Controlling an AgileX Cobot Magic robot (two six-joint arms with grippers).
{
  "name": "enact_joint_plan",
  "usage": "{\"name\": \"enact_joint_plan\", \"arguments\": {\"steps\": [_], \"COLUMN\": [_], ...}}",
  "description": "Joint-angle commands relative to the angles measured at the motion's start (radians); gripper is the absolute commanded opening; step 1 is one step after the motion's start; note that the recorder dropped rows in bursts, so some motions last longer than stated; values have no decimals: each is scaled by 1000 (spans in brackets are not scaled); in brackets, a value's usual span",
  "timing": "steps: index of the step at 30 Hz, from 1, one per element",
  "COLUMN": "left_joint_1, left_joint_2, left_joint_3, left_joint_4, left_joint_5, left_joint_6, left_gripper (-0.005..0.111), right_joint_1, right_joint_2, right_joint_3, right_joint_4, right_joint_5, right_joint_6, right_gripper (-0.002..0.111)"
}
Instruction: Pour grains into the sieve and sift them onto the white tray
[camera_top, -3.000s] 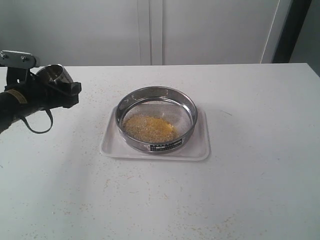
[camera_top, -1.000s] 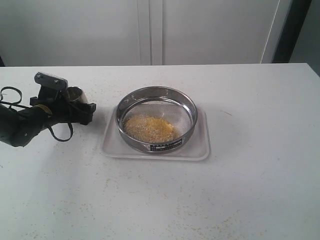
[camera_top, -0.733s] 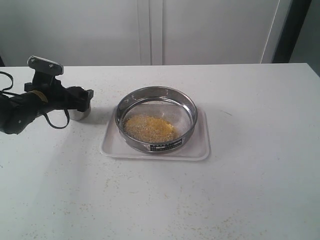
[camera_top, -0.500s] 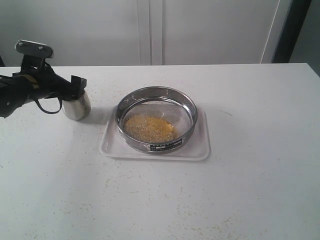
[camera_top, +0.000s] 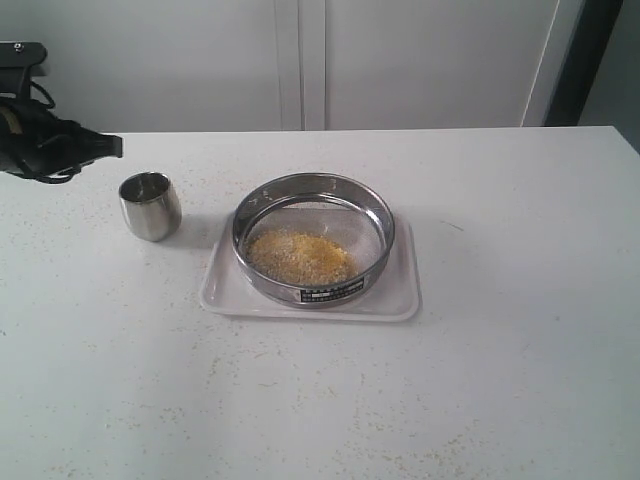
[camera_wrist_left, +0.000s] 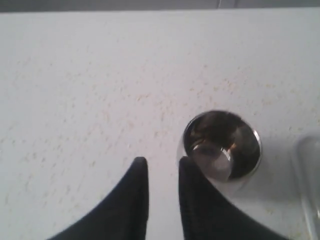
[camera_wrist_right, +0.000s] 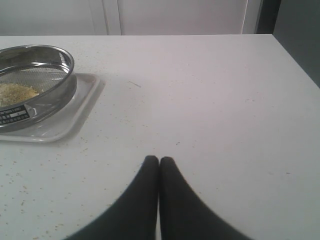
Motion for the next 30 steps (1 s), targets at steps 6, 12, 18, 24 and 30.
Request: {"name": "enact_joint_plan", "arguments": {"steps": [6, 12, 18, 24, 30], "left_joint_1": [3, 3, 3, 3, 3], "left_joint_2": [-115, -187, -255, -349, -449], "left_joint_3": [1, 1, 11, 89, 185], "left_joint_4": [-11, -15, -50, -108, -141], "left_joint_5": [480, 716, 900, 902, 902], "left_joint_6": [-19, 14, 123, 131, 165], "left_gripper": [0, 0, 0, 0, 0], "right_joint_1": [-4, -4, -4, -4, -4], "right_joint_2": [-6, -6, -6, -6, -6], "right_joint_3": [7, 7, 7, 7, 7], "right_joint_4": [-1, -1, -1, -1, -1], "right_joint_5": [-14, -14, -14, -14, -14], "right_joint_6": [5, 5, 5, 5, 5], "right_gripper": [0, 0, 0, 0, 0]}}
